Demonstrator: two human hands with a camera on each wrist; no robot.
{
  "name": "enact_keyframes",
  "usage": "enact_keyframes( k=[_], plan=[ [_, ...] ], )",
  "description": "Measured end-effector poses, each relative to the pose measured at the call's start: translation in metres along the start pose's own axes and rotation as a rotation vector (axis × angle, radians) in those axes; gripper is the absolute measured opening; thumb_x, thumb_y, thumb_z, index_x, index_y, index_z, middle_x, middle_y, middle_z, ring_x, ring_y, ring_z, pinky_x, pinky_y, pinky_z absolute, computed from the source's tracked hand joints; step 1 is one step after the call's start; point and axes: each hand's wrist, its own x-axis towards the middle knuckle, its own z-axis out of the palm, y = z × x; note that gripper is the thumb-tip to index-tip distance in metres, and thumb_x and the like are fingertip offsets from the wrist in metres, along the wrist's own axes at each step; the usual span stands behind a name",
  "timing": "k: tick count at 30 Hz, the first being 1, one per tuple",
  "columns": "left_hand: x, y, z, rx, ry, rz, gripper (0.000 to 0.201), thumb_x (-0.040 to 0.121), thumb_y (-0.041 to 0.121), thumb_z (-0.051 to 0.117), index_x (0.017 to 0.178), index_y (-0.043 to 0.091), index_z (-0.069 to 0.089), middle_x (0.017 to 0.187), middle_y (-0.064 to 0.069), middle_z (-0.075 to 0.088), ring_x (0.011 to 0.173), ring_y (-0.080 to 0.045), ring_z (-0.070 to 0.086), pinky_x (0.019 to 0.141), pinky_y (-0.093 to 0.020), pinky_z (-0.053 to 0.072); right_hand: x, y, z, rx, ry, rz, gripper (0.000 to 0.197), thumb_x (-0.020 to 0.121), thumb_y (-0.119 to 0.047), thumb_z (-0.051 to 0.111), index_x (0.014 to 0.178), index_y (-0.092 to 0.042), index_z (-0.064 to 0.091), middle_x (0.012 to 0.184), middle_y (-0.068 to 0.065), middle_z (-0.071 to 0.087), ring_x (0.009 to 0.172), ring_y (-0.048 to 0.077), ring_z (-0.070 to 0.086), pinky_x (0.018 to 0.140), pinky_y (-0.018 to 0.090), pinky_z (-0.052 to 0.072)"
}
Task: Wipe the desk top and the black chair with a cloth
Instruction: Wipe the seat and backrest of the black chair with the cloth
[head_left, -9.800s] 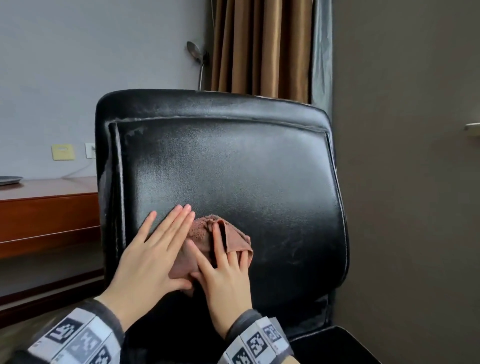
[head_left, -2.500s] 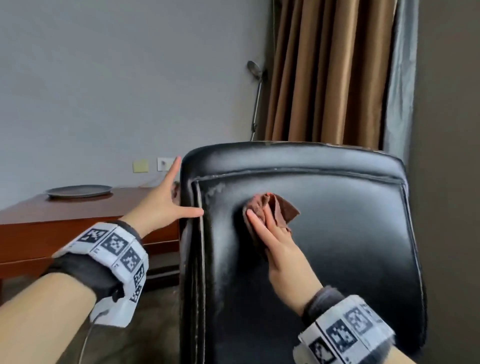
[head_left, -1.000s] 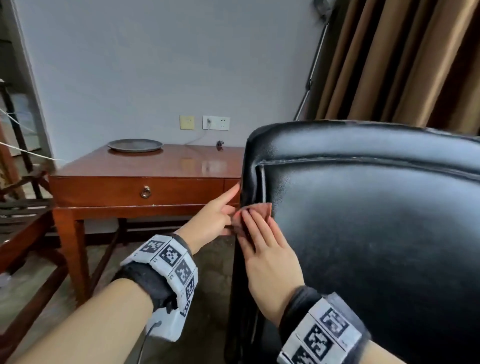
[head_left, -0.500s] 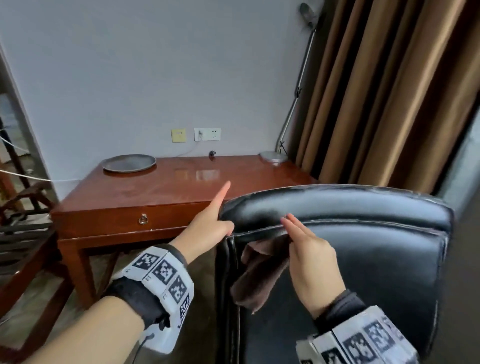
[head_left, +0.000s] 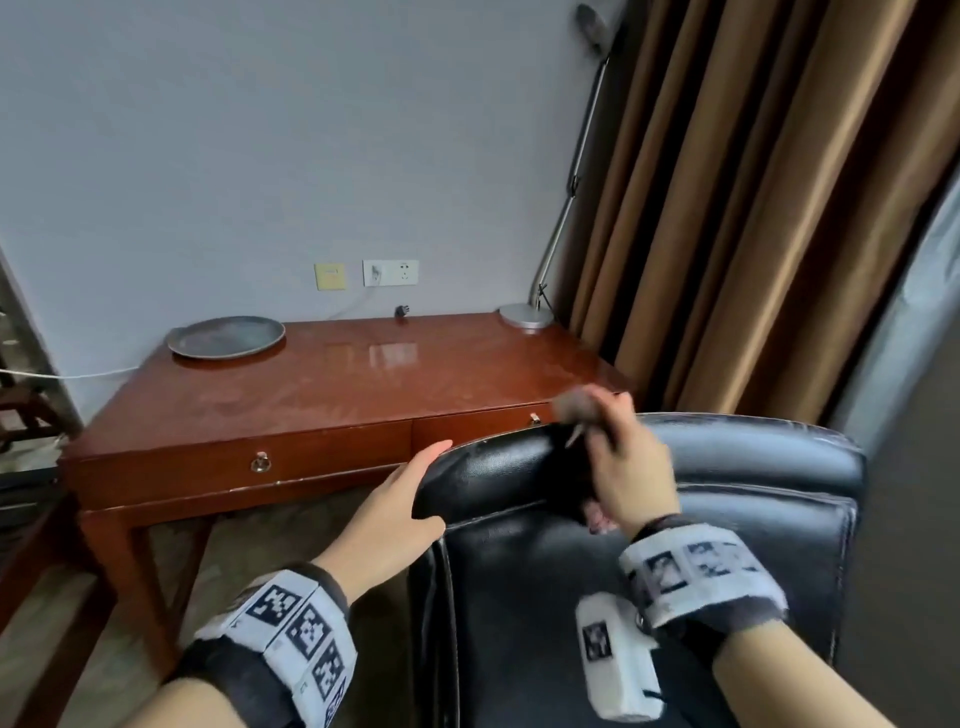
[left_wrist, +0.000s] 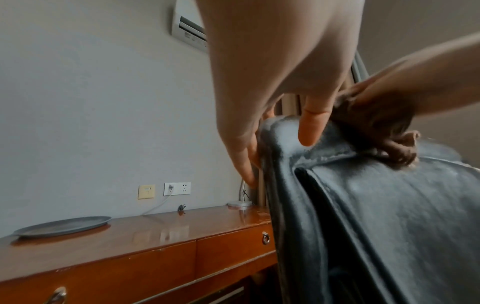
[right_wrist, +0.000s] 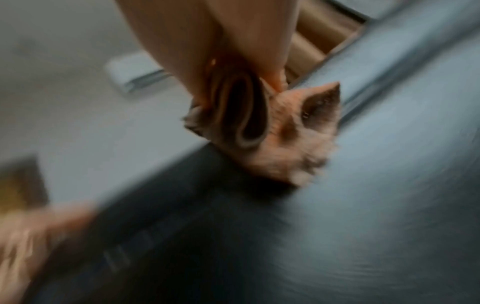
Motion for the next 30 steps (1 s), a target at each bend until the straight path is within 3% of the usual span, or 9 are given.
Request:
enact_keyframes(
  k=[2,4,8,11,17,21,25,27,30],
  plan=[
    [0.001,-0.005,0.002,-0.008,0.016,0.02,0.08,0.087,0.005,0.056,0.142,0.05,0.018,0.153,0.012,0.025,0.135,-0.009,0.032,0.1,-0.021,0.039,-0.014,0.016,0.023,-0.281,-0.209,-0.217,0.053,0.098,-0.041,0.024,0.148,-0.03,0.017,0.155,-0.008,0.007,0.144,0.017,-0.004,0.115,0.043,0.003],
    [0.003,-0.009,0.001,-0.038,0.052,0.04,0.072,0.088,0.012,0.058,0.139,0.051,0.025,0.149,0.013,0.033,0.135,-0.01,0.034,0.11,-0.034,0.036,-0.013,0.029,0.027,-0.347,-0.229,-0.301,0.058,0.093,-0.05,0.007,0.148,-0.033,0.01,0.154,-0.008,0.0,0.143,0.015,-0.01,0.113,0.042,-0.003],
    [0.006,-0.011,0.005,0.004,0.117,0.063,0.064,0.088,0.022,0.064,0.138,0.044,0.033,0.141,0.012,0.045,0.131,-0.01,0.041,0.111,-0.037,0.035,0.002,0.051,0.021,-0.305,-0.027,-0.23,0.061,0.089,0.003,0.037,0.146,-0.017,0.03,0.154,0.006,0.024,0.144,0.023,0.013,0.115,0.046,0.022],
    [0.006,-0.012,0.009,0.052,0.178,0.051,0.065,0.087,0.018,0.065,0.14,0.038,0.034,0.14,0.008,0.048,0.13,-0.015,0.044,0.109,-0.039,0.038,0.007,0.04,0.019,-0.18,0.061,0.014,0.066,0.085,0.014,0.033,0.145,-0.012,0.033,0.154,0.008,0.025,0.145,0.021,0.015,0.111,0.041,0.03],
    [-0.004,-0.013,0.005,0.084,0.253,0.026,0.059,0.083,0.017,0.07,0.134,0.034,0.044,0.126,0.007,0.06,0.117,-0.016,0.057,0.099,-0.034,0.047,-0.051,-0.017,0.063,-0.034,-0.153,-0.456,0.069,0.076,0.02,0.048,0.138,-0.01,0.044,0.149,0.009,0.033,0.14,0.027,0.026,0.115,0.038,0.019],
    [-0.016,-0.015,-0.001,0.162,0.3,-0.095,0.051,0.087,0.011,0.06,0.133,0.023,0.042,0.124,-0.003,0.061,0.113,-0.024,0.058,0.088,-0.028,0.045,-0.074,-0.048,0.089,0.044,-0.297,-0.659,0.046,0.089,-0.002,0.035,0.132,-0.003,0.05,0.145,0.012,0.038,0.139,0.026,0.025,0.118,0.036,0.014],
    [-0.027,-0.016,-0.006,0.055,0.319,-0.138,0.067,0.081,0.01,0.067,0.138,0.024,0.036,0.126,-0.004,0.06,0.111,-0.023,0.059,0.092,-0.028,0.045,-0.07,-0.063,0.083,-0.076,-0.31,-0.828,0.042,0.085,-0.003,0.038,0.119,0.0,0.062,0.132,0.016,0.055,0.128,0.029,0.046,0.113,0.033,0.028],
    [-0.03,-0.014,-0.009,0.023,0.295,-0.142,0.078,0.076,0.018,0.076,0.14,0.028,0.033,0.118,-0.001,0.064,0.108,-0.022,0.061,0.095,-0.035,0.047,-0.055,-0.054,0.069,-0.086,-0.224,-0.741,0.047,0.076,-0.002,0.04,0.116,-0.003,0.064,0.128,0.016,0.058,0.122,0.025,0.051,0.11,0.032,0.032],
    [-0.034,-0.01,-0.015,0.054,0.239,-0.153,0.081,0.077,0.023,0.076,0.141,0.033,0.028,0.097,0.003,0.062,0.09,-0.019,0.06,0.089,-0.033,0.048,-0.025,-0.028,0.049,-0.073,-0.057,-0.328,0.064,0.062,0.023,0.047,0.113,-0.011,0.065,0.127,0.01,0.058,0.12,0.014,0.051,0.104,0.025,0.04]
  ],
)
